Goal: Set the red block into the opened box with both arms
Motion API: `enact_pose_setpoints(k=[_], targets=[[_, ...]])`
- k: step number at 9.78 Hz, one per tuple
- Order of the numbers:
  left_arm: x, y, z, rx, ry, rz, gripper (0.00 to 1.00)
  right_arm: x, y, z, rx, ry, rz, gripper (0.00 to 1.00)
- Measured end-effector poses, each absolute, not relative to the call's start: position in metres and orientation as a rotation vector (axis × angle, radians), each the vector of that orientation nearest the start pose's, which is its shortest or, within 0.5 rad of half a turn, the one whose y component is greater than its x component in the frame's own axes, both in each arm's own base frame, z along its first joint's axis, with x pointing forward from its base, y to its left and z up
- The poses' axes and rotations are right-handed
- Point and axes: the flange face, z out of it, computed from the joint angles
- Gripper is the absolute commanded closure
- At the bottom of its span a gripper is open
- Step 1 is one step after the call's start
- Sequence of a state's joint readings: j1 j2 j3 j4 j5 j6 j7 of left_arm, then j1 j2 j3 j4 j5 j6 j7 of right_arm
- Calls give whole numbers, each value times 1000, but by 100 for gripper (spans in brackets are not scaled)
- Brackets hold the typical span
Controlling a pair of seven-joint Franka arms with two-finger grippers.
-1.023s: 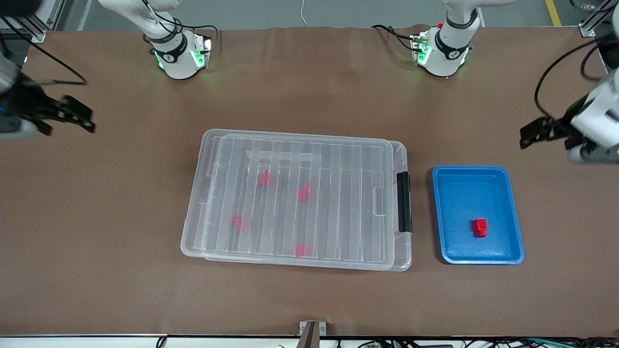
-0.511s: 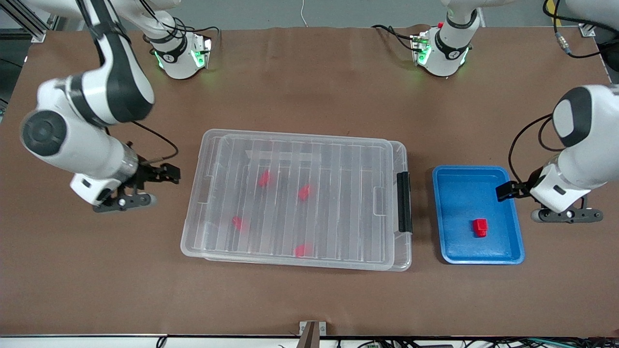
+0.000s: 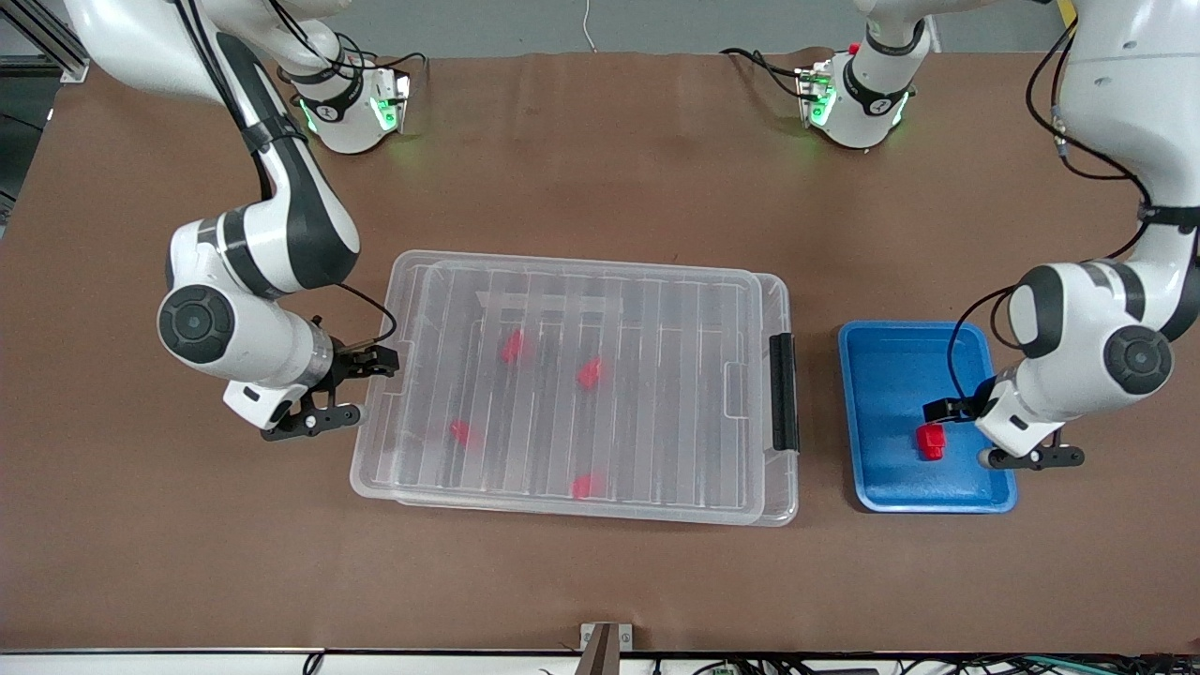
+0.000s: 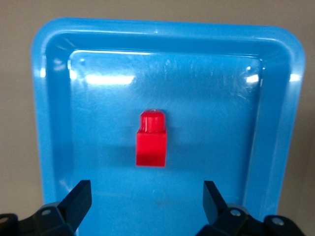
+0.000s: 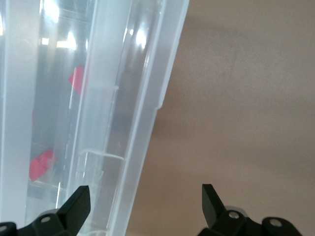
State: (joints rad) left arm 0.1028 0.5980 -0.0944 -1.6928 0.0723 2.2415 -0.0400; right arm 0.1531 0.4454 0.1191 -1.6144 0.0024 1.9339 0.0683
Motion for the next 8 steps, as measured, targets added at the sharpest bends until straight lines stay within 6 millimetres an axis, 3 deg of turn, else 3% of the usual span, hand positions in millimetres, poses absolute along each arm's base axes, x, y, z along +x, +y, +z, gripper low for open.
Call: enact_pose_setpoints(k=[2,3,5,6,8], targets=[[680,14,218,-3145,-30,86,16,645,161,349,-3092,-280,205,0],[684,12,206,-3150,-27,46,28,647,152,345,-3095,-259,210,0],[685,9,183,-3156,-23,25,79,651,124,343,-3106,-205,232,0],[685,8,178,-3157,-20,28,96,652,107,343,-3135,-193,262,0],[691,6,186,-3157,-17,-3,100,653,70,345,-3192,-169,327,0]])
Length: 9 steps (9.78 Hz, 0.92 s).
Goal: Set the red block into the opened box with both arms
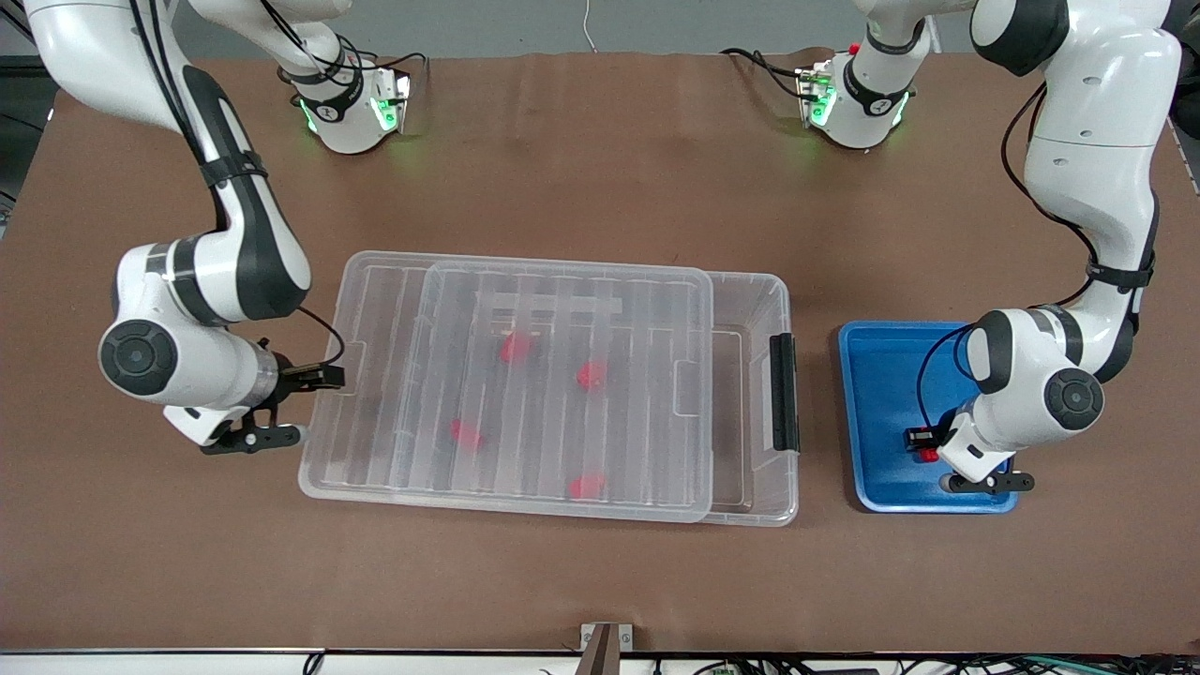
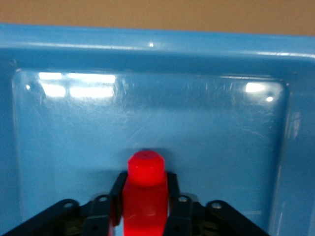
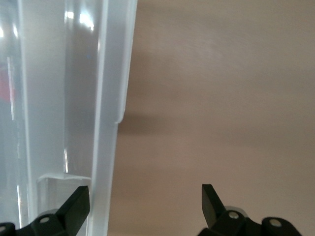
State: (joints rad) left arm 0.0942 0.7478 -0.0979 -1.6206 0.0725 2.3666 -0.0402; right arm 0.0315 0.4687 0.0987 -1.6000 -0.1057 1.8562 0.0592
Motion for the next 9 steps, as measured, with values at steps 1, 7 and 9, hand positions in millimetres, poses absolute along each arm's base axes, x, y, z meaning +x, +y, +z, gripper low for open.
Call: enact_pose_setpoints(k=[1,7,9], targets=[[694,7,193,-3157,-17,-22,100,654,51,348,-3206,-163,345,0],[679,-94,374,-3131,142,-34,100,654,3,360,-3246,-163,365,0],[653,-181,410,-3148,98,-57,100,660,2,379,-3255,-154,318,0]])
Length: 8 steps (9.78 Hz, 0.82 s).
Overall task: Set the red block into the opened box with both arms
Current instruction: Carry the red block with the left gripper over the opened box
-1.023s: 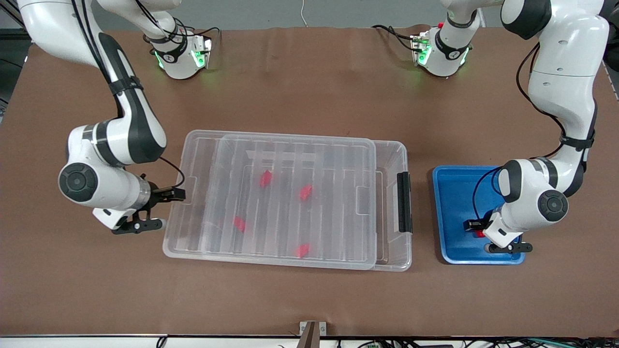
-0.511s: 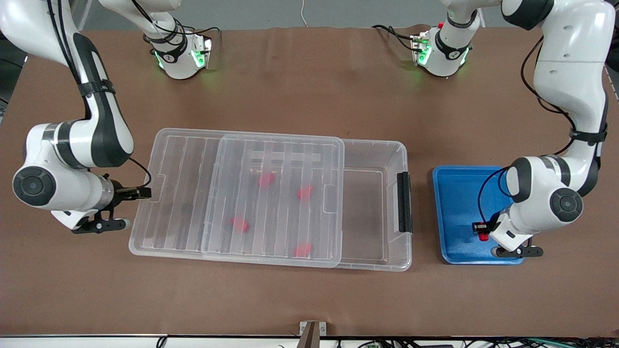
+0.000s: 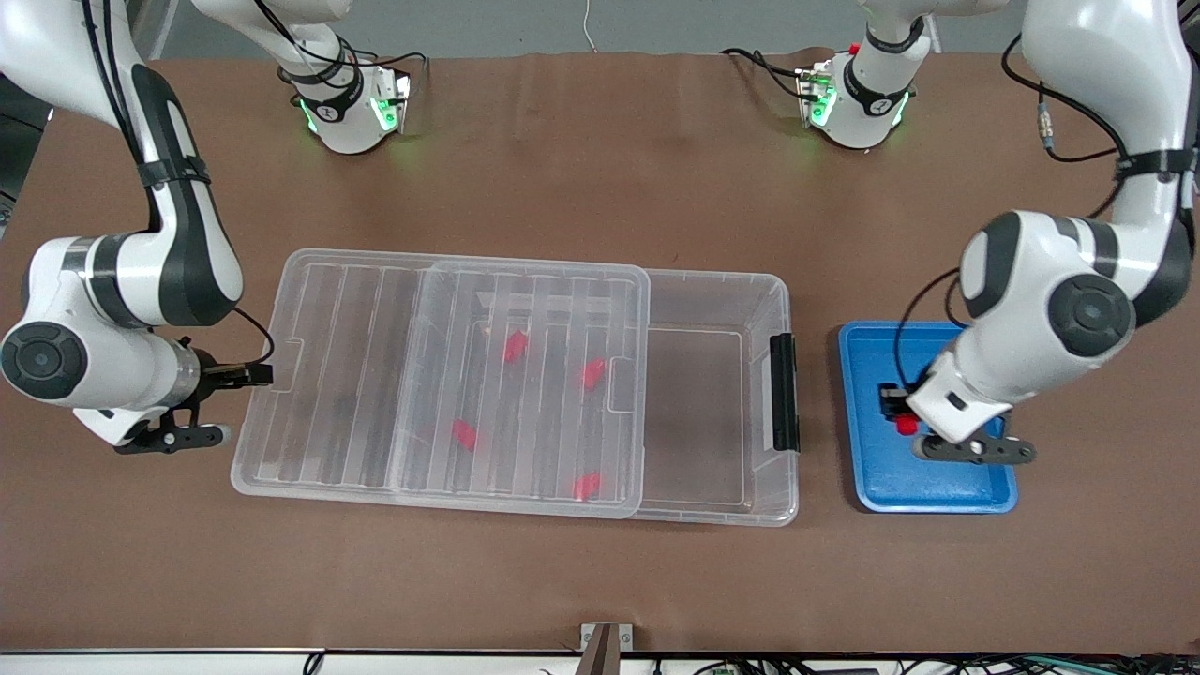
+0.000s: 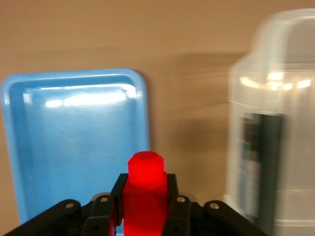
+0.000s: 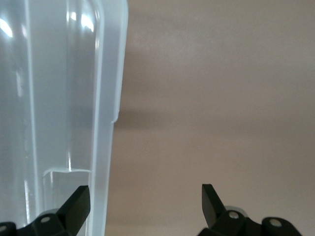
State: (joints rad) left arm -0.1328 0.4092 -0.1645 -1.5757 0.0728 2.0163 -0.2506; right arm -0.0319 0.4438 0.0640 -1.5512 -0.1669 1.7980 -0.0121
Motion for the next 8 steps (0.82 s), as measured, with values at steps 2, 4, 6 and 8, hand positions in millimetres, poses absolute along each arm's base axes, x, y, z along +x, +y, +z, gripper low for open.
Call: enact_pose_setpoints(k=[2,4,6,8], targets=[[621,-269,409,-3160,20,-49,100,665,-2,448,-3255,-104,237,0],[594,-336,378,-3133,-6,-7,100,642,-21,548,-3195,10,94,0],[595,-359,334,-3097,20,12,100,588,-41,632,-3173,85,58,0],[603,-367,284,-3120,27,10,100,554,-52,665,-3129,130,20,0]])
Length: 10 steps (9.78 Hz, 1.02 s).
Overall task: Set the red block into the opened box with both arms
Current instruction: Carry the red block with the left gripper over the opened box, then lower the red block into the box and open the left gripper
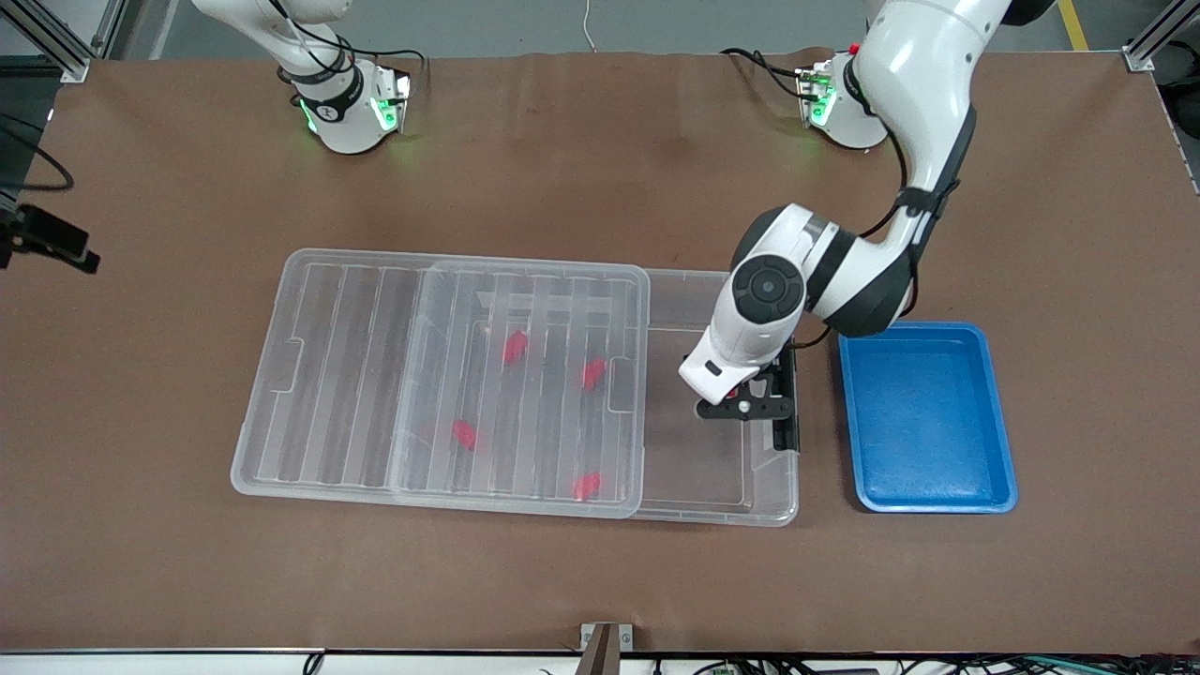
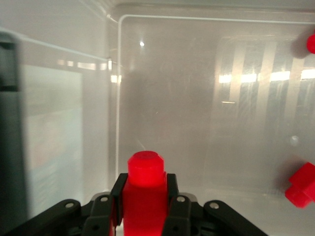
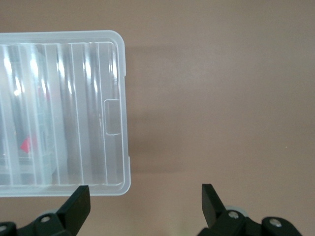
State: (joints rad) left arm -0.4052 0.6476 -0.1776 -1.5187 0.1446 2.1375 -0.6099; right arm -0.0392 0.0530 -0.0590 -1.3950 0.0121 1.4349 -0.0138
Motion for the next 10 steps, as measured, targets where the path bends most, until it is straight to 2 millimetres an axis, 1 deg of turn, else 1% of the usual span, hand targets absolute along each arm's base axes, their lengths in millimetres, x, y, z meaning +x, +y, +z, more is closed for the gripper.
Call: enact_pose_setpoints(k=[1,2,3,4,5,6,7,9,10], targets=[[603,-372,262,-3131,36,10,99,547,-58,662,-3119,148,27,0],[601,-378,243,-3136,49,15,99,543,-60,656,-3116,153,40,0],[598,-384,227,-3143,64,16,97,542,-58,652,-3115,147,45,0],[595,-389,212,-3150,75,16,92,542,-56,651,-3115,141,47,0],[594,-389,199,-3152,79,23,80,542,-56,651,-3115,140,46,0],[594,-388,189,-3150,85,34,54,542,-56,651,-3115,140,43,0],[594,-388,186,-3149,92,38,1,542,-56,652,-3115,140,42,0],[596,-389,188,-3152,97,29,0,542,-56,652,-3115,140,40,0],[599,-390,192,-3157,95,15,0,542,-56,652,-3115,140,40,0]])
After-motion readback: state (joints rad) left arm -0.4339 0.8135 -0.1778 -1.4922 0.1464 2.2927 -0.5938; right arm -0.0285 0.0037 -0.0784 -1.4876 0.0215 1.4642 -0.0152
